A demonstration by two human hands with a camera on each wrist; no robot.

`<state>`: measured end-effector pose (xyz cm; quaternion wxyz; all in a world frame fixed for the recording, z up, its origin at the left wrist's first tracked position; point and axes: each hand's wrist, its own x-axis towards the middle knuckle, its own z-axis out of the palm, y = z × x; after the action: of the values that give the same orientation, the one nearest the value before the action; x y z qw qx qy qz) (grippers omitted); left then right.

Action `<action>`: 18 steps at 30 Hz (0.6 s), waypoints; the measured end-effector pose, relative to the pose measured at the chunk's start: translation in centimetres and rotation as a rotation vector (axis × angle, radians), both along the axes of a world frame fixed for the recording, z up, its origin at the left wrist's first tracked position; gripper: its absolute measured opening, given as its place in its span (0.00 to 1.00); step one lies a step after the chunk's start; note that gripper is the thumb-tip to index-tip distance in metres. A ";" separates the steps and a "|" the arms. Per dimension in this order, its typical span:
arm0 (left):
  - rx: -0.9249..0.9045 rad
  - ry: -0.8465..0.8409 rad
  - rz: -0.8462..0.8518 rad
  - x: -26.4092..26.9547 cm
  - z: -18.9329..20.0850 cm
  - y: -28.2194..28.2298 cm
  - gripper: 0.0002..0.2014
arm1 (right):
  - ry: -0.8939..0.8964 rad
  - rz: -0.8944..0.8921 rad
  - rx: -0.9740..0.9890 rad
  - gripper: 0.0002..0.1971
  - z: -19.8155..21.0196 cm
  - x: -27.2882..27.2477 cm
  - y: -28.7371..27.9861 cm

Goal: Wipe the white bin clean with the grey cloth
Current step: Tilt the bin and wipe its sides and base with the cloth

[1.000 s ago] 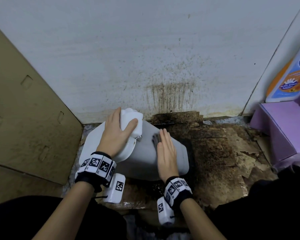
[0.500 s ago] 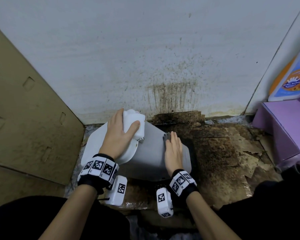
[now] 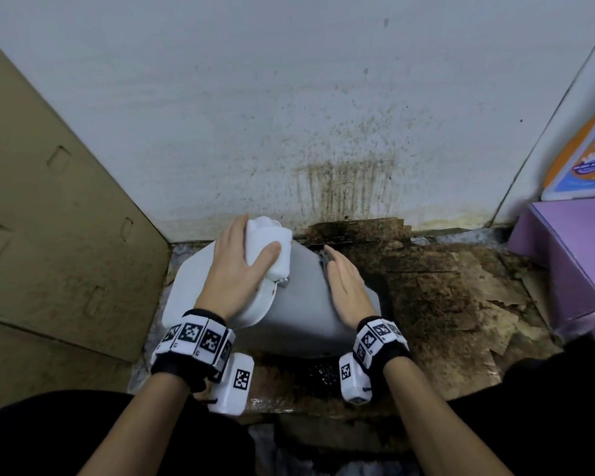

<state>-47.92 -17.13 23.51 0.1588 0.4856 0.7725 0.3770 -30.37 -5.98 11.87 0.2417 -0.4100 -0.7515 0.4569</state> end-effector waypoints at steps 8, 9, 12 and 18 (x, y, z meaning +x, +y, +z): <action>-0.003 -0.023 -0.003 0.1 0.0 0.0 0.47 | -0.136 -0.104 -0.232 0.24 -4.6 3.9 1.6; -0.004 -0.020 0.000 0.2 0.1 0.1 0.47 | -0.135 -0.110 -0.247 0.24 -4.6 3.9 1.6; 0.002 -0.006 -0.007 0.3 0.2 0.1 0.45 | -0.135 -0.122 -0.280 0.25 -4.1 3.5 1.8; -0.009 -0.007 -0.005 -0.3 0.1 -0.2 0.44 | -0.106 -0.149 -0.235 0.25 -0.9 0.8 0.4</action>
<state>-48.24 -17.35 23.65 0.1644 0.4855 0.7724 0.3750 -29.57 -5.62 11.02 0.1852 -0.5137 -0.6720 0.5002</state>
